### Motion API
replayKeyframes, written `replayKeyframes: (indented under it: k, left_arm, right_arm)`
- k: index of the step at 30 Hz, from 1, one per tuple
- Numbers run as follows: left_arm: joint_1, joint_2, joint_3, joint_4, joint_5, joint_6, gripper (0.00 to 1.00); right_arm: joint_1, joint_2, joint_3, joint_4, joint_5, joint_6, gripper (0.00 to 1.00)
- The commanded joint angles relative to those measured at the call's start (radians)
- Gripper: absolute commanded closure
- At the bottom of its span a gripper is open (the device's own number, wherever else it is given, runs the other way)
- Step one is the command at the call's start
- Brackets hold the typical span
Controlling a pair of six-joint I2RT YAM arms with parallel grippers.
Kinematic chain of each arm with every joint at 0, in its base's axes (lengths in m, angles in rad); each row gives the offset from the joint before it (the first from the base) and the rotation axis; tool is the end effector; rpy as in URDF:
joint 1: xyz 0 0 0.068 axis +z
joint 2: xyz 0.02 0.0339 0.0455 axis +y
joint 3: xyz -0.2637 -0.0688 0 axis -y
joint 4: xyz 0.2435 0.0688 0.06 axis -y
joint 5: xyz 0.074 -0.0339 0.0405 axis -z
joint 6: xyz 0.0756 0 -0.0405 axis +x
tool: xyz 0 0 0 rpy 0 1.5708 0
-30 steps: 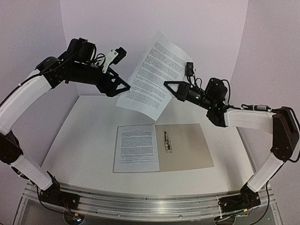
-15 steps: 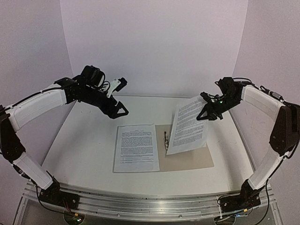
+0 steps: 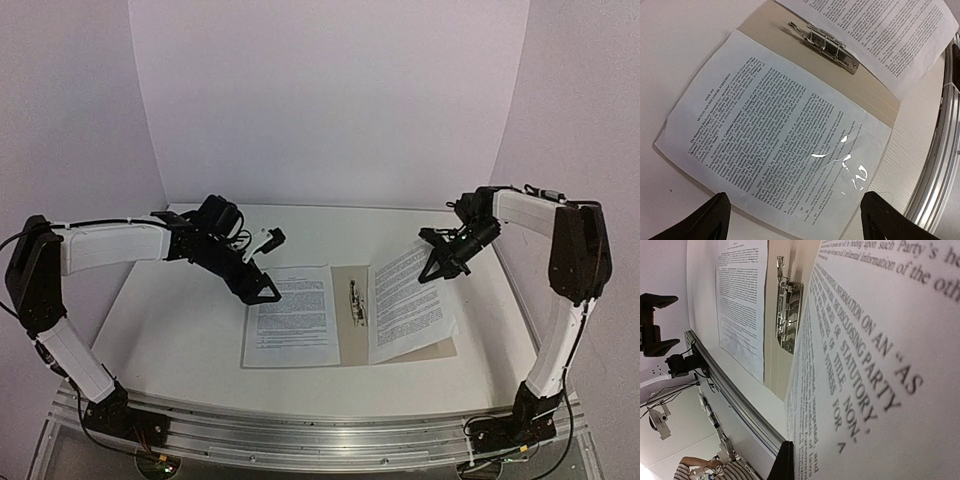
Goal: Put the files into the folder
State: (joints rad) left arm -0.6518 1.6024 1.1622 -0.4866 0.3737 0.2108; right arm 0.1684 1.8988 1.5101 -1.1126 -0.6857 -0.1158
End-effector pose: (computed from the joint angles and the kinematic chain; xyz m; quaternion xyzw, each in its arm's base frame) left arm 0.2701 -0.2409 0.2121 0.4431 0.8222 -0.2400 0.2649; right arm 0.3491 0.1079 0.1942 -0.1449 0.9301 0.3367 0.0239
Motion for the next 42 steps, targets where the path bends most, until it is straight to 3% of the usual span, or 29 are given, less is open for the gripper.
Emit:
replayKeyframes:
  k: [1,12,20,28,31,36,42]
  left_arm:
    - [0.001,0.020,-0.085,0.109,0.060,-0.012,0.10]
    - [0.001,0.033,-0.197,0.186,0.071,-0.029,0.11]
    - [-0.007,0.128,-0.241,0.219,-0.016,-0.036,0.12]
    - [-0.019,0.175,-0.250,0.233,-0.080,-0.112,0.15]
    - [-0.018,0.182,-0.241,0.216,-0.096,-0.122,0.15]
    - [-0.019,0.183,-0.234,0.199,-0.095,-0.121,0.16]
    - [-0.019,0.176,-0.238,0.200,-0.089,-0.118,0.16]
  right_arm:
    - [-0.001,0.068,0.068,-0.018,-0.069,-0.058,1.00]
    - [-0.005,0.235,0.129,-0.017,0.035,-0.097,1.00]
    - [-0.005,0.252,0.132,-0.012,0.222,-0.078,0.97]
    - [-0.005,0.213,0.082,0.090,0.277,-0.129,1.00]
    - [-0.006,0.184,0.054,0.139,0.251,-0.153,1.00]
    - [-0.006,0.137,0.014,0.236,0.070,-0.180,1.00]
    - [-0.006,0.158,0.030,0.232,0.064,-0.120,1.00]
